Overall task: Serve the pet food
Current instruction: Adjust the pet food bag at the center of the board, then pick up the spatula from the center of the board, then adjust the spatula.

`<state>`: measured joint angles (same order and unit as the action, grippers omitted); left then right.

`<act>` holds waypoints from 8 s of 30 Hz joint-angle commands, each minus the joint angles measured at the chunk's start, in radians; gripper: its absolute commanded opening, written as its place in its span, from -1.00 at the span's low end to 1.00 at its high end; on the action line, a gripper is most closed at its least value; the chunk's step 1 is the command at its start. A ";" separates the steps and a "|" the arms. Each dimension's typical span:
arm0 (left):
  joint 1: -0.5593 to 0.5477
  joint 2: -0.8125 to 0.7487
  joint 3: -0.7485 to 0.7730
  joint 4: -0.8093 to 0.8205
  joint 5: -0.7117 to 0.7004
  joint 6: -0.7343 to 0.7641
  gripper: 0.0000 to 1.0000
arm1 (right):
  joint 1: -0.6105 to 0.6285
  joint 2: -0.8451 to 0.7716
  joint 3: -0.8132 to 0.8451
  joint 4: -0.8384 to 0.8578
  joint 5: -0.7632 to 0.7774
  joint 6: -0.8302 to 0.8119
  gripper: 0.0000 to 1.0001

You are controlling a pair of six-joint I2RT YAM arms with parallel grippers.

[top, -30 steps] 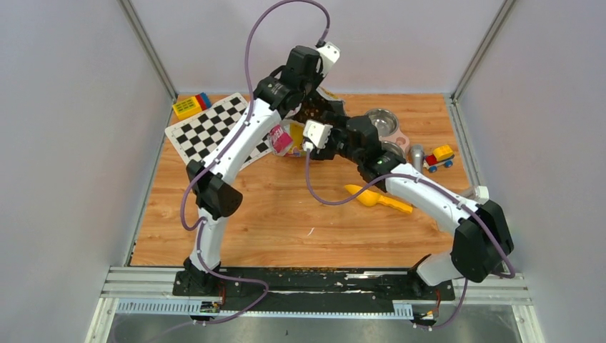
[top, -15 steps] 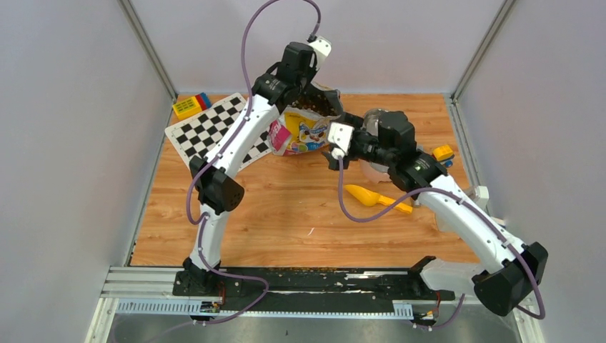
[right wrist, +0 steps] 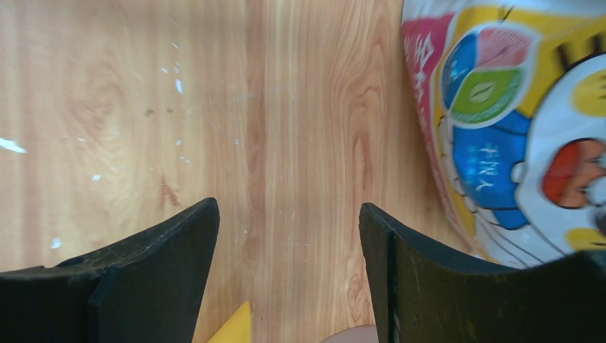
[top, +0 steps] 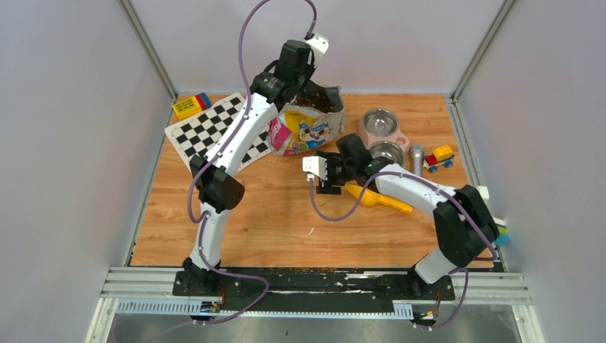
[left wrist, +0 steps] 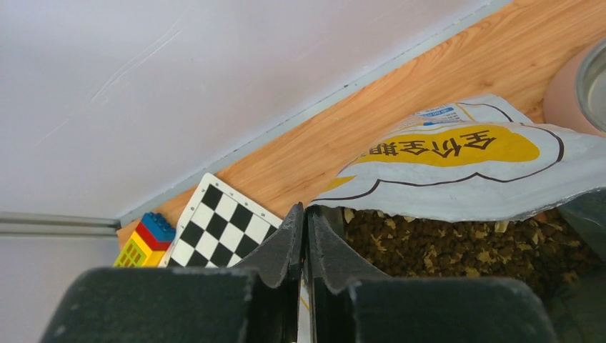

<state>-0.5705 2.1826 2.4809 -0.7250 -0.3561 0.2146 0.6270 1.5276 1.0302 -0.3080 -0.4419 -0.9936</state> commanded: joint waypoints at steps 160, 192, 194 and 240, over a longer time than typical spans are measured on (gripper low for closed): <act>0.241 -0.730 -0.997 0.392 1.190 -0.927 0.38 | 0.176 -0.279 -0.432 1.331 0.833 -0.798 -1.00; 0.242 -0.738 -0.968 0.324 1.118 -0.862 -1.00 | 0.234 -0.192 -0.405 1.407 0.870 -0.850 -0.21; 0.242 -0.744 -0.966 0.320 1.115 -0.854 -1.00 | 0.235 -0.199 -0.385 1.373 0.886 -0.791 0.12; 0.268 -0.716 -0.829 0.054 1.507 -0.503 -1.00 | 0.071 -0.562 0.252 -0.346 0.027 0.150 0.87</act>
<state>-0.3069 1.4750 1.6176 -0.7059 1.0363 -0.2836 0.7212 0.9680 1.2728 -0.7353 -0.4118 -0.8391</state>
